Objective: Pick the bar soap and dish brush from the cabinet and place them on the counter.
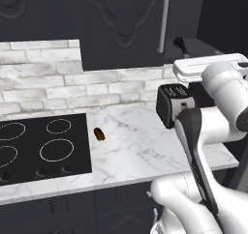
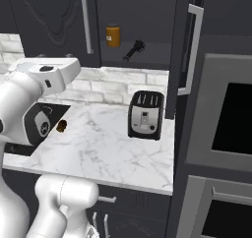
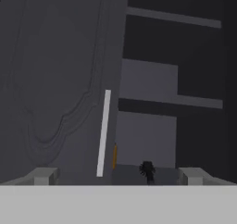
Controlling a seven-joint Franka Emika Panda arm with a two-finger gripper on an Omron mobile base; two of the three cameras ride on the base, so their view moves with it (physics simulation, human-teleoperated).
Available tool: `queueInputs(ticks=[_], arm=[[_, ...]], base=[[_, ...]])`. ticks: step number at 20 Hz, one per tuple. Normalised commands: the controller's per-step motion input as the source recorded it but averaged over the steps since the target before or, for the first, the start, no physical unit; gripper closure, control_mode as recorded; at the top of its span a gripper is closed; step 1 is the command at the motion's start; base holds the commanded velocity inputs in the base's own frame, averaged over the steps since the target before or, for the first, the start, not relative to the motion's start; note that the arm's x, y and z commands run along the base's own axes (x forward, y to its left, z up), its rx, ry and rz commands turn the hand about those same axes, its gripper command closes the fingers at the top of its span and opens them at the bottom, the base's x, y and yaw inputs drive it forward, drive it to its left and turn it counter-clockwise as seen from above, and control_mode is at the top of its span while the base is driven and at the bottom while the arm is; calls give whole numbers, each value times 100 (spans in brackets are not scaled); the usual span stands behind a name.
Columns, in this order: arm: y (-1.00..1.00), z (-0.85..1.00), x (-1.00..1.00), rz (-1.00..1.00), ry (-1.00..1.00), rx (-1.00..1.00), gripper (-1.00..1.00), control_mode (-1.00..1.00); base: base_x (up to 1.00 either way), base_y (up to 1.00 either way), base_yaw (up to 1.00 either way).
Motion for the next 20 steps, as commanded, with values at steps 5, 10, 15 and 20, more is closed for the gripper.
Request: queueInputs(ticks=[5,10,15,20], arm=[[17,-10,23,0,-6,1,-100,-100],[18,-13,26,0,-9,1,-100,-100],[4,-1,33,0,-1,0,-100,-100],[1,0,36,0,1,0,-100,-100]], base=[[0,0,0],[0,0,0],[0,0,0],[0,0,0]])
